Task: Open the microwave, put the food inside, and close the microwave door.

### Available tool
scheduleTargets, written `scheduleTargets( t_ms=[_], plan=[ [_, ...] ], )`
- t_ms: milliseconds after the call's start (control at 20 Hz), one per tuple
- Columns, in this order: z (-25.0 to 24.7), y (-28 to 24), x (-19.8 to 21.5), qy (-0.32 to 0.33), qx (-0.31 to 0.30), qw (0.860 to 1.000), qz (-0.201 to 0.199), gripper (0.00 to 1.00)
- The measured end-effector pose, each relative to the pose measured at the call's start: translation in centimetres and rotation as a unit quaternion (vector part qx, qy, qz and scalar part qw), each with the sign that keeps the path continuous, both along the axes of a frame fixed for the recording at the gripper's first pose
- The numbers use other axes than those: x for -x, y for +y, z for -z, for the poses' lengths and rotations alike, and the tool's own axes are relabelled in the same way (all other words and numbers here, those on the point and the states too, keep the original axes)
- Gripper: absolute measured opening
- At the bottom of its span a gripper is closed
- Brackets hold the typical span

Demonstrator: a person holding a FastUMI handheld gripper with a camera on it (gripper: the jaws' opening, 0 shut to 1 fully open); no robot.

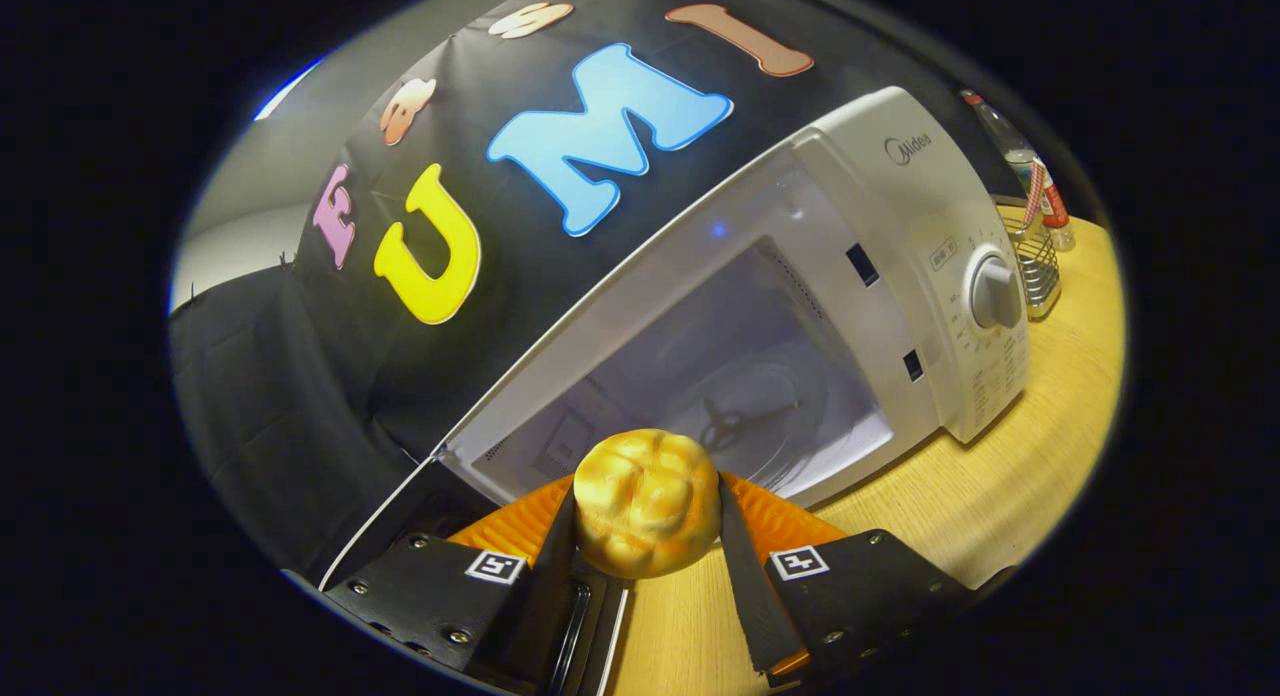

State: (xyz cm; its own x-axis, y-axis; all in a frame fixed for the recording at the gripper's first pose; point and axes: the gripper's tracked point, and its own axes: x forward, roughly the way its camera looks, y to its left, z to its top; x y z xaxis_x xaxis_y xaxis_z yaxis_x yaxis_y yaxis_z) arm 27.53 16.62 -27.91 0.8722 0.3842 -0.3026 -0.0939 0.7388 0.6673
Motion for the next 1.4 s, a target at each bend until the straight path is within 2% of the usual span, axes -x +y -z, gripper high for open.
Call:
scheduleTargets(
  t_ms=[250, 650, 850, 1100, 1200, 1300, 1400],
  plan=[
    [1.8, 1.4, -1.8, 0.006, 0.01, 1.0, 0.004, 0.74],
    [4.7, 1.3, -5.4, 0.026, 0.016, 0.998, 0.056, 0.75],
    [6.2, 0.7, -6.3, 0.035, 0.044, 0.996, 0.069, 0.75],
    [6.4, 0.5, -7.4, 0.035, 0.044, 0.995, 0.079, 0.77],
    [6.0, 0.7, -7.7, 0.032, 0.036, 0.996, 0.079, 0.83],
    [5.9, 0.3, -7.4, 0.032, 0.046, 0.995, 0.081, 0.94],
    [5.4, 0.4, -6.8, 0.031, 0.05, 0.996, 0.07, 0.97]
  ],
)
